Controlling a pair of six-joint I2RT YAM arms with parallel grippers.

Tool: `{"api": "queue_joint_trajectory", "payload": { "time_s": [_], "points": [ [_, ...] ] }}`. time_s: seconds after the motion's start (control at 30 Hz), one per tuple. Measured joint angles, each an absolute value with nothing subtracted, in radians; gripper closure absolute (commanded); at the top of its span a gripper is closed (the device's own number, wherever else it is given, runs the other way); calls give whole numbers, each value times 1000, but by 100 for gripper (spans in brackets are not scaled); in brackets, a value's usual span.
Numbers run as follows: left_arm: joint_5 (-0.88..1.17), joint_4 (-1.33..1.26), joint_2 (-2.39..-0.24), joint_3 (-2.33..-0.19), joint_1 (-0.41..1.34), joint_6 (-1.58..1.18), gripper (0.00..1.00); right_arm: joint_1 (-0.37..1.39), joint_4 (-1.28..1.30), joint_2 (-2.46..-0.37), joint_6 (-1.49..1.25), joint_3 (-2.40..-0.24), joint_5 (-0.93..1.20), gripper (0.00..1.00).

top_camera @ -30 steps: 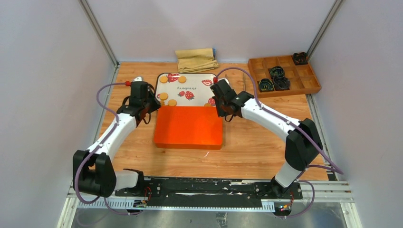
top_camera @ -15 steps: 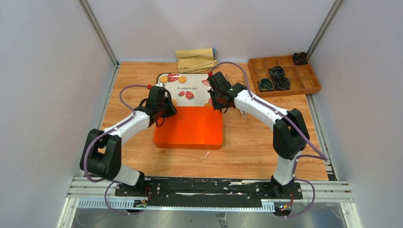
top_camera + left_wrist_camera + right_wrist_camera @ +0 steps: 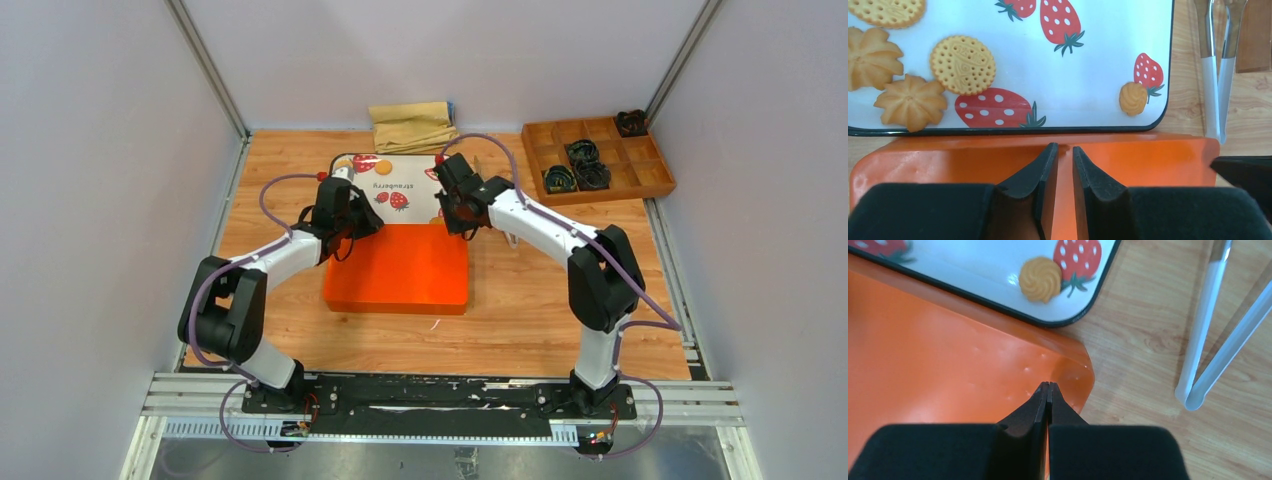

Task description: Pack the cookies

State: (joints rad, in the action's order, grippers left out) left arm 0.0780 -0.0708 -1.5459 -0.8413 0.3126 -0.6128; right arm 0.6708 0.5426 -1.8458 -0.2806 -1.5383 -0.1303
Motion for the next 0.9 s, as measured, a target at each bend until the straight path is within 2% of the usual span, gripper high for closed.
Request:
{"api": "queue_joint_trajectory", "payload": {
  "time_s": [0.13,0.67,0.9],
  "points": [
    [82,-63,-1551,-841,313,-612,75,669,532,-1884,-296,-1480,-130,100],
    [94,-63,-1555,-844,313,-612,75,660,553,-1848,-292,-1478,-124,100],
    [36,54,-1550,-899,315,-585,75,660,555,-1829,-292,-1457,-115,100]
  ]
}}
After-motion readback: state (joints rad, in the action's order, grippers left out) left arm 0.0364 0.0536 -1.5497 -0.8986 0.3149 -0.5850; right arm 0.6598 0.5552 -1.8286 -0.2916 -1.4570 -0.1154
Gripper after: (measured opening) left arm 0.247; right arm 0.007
